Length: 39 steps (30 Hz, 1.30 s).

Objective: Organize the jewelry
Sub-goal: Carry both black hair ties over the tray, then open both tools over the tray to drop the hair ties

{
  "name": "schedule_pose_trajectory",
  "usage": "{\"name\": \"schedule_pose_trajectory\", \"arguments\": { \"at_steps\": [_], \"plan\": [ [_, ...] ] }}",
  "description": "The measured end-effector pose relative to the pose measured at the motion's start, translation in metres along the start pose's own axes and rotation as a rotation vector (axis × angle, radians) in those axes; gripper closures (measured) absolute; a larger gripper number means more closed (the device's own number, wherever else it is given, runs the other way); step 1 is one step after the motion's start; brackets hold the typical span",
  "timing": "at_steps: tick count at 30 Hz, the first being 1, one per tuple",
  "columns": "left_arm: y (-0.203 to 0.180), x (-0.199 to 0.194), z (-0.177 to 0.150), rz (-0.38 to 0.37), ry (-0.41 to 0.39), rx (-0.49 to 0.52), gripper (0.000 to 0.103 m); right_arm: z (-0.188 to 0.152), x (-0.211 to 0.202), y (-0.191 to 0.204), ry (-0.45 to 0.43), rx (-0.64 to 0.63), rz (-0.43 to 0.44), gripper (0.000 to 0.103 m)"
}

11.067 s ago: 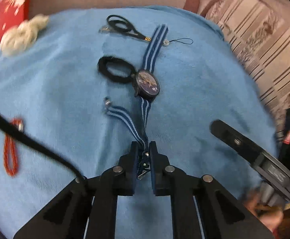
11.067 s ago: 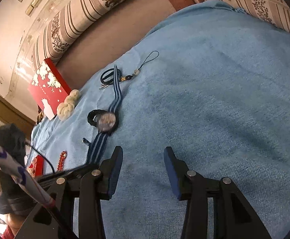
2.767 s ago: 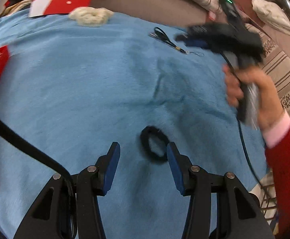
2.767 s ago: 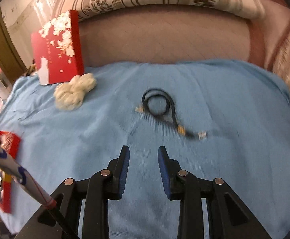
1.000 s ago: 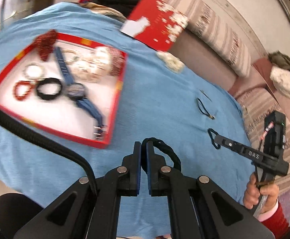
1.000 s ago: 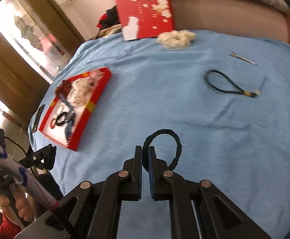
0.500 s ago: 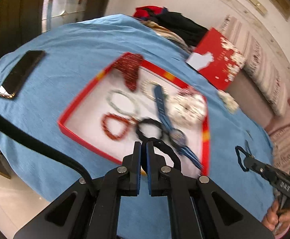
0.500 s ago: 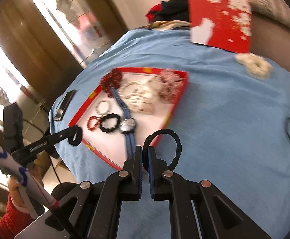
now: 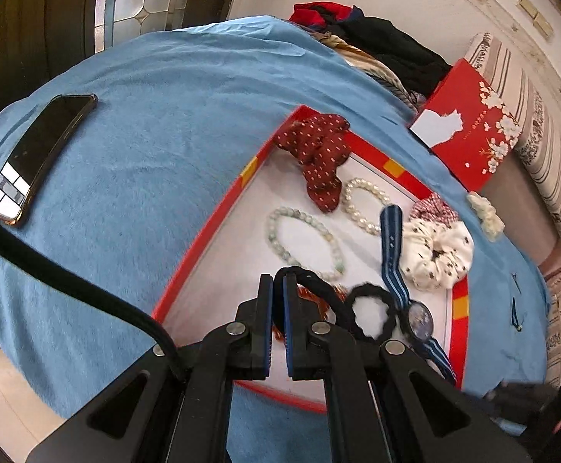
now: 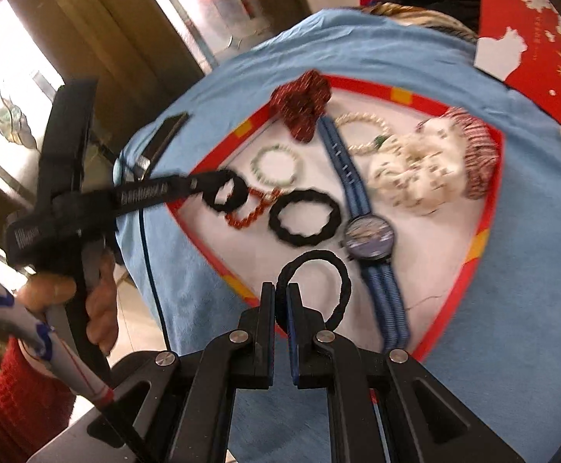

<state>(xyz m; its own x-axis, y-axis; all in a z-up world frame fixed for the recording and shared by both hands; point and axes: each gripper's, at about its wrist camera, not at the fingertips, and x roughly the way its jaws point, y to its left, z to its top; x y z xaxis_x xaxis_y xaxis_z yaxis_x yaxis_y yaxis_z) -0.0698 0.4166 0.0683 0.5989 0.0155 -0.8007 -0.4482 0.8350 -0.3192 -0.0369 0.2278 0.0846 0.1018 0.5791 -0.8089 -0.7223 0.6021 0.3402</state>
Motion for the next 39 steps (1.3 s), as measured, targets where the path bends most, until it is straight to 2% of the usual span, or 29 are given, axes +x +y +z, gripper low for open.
{"name": "schedule_pose_trajectory", "arguments": {
  "at_steps": [5, 10, 14, 17, 25, 30, 31, 32, 33, 36, 39],
  "plan": [
    [-0.002, 0.005, 0.023, -0.03, -0.005, 0.001, 0.098, -0.001, 0.011, 0.003, 0.016, -0.005, 0.004, 0.097],
    [-0.03, 0.024, 0.059, -0.088, 0.005, 0.061, 0.098, 0.0, 0.017, 0.005, 0.014, -0.003, 0.002, 0.097],
    [-0.055, 0.05, 0.086, -0.075, 0.022, 0.127, 0.098, -0.003, 0.017, 0.006, -0.002, -0.007, -0.007, 0.096],
    [-0.065, 0.074, 0.101, -0.086, 0.061, 0.136, 0.098, -0.004, 0.019, 0.005, -0.008, 0.0, -0.006, 0.096],
    [-0.068, 0.101, 0.113, -0.026, 0.09, 0.138, 0.098, -0.011, 0.019, 0.006, -0.019, -0.023, -0.034, 0.095],
    [-0.068, 0.095, 0.112, -0.024, 0.078, 0.142, 0.092, -0.016, 0.019, -0.002, -0.024, 0.013, -0.033, 0.092],
    [-0.069, 0.09, 0.111, -0.029, 0.07, 0.145, 0.09, -0.014, 0.017, -0.005, -0.025, 0.018, -0.033, 0.085],
    [-0.07, 0.085, 0.11, -0.037, 0.061, 0.146, 0.084, -0.014, 0.015, -0.006, -0.029, 0.025, -0.034, 0.077],
    [-0.07, 0.08, 0.11, -0.046, 0.053, 0.145, 0.075, -0.013, 0.013, -0.007, -0.035, 0.031, -0.03, 0.075],
    [-0.072, 0.062, 0.108, -0.073, 0.021, 0.142, 0.062, -0.014, 0.005, -0.006, -0.046, 0.035, -0.011, 0.074],
    [-0.073, 0.041, 0.105, -0.087, -0.005, 0.143, 0.061, -0.014, -0.003, 0.0, -0.056, 0.036, 0.018, 0.073]
  ]
}}
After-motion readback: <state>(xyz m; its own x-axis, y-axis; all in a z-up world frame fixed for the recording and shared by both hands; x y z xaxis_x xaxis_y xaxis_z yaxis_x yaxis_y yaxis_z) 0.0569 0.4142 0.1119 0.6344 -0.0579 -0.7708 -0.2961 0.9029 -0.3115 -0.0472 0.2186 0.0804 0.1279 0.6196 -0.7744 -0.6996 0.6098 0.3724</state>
